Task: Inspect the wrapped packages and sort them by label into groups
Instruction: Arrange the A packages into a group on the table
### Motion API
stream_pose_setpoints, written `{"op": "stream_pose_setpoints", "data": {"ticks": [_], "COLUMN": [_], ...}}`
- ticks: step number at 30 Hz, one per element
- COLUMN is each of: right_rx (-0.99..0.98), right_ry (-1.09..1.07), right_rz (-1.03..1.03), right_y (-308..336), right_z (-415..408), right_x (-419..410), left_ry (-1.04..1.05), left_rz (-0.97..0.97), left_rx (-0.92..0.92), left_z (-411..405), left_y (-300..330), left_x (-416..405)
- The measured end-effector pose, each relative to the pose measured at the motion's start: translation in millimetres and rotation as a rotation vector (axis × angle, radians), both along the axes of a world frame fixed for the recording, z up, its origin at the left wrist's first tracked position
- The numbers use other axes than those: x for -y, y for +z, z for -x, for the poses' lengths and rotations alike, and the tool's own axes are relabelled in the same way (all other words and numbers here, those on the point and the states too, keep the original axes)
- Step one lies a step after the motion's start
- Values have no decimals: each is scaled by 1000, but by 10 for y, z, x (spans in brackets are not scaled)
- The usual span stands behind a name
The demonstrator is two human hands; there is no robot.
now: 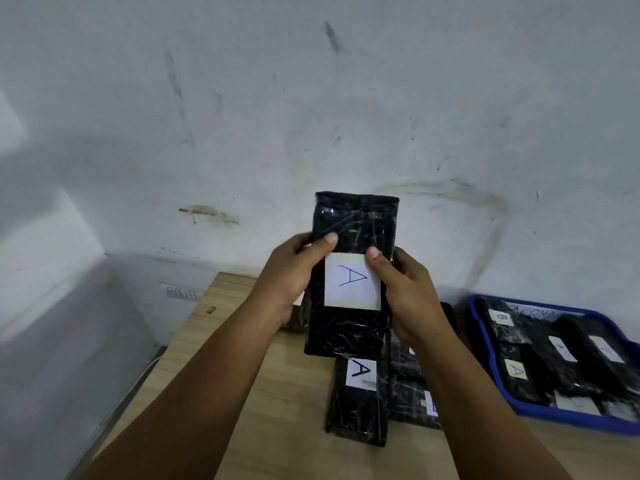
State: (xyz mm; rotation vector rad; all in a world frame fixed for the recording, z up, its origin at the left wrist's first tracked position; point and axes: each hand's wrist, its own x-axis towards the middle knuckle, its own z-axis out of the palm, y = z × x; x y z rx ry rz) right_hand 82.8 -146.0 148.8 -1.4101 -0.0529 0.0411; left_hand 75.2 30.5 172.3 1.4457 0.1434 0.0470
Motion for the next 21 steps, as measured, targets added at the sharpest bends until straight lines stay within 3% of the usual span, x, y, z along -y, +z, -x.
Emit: {"op": "stream_pose_setpoints", "data": {"ticks": [5, 12, 18, 21], "right_rx": [20, 193, 242, 216], "right_ry": [19, -31, -37, -14], "right_rz": [44, 109, 232, 388], "right_y": [10, 143, 85, 134], "right_z": [92, 98, 159, 186], "right_x": [-69, -7, -13, -36], "left_ry": [52, -77, -90, -5], "left_rz": [-30, -154, -157, -105], "left_rx": [111, 227, -71, -16], "left_z": [-44, 53, 36, 37], "left_y": [150, 97, 201, 140], "left_x": [-62, -57, -72, -35]}}
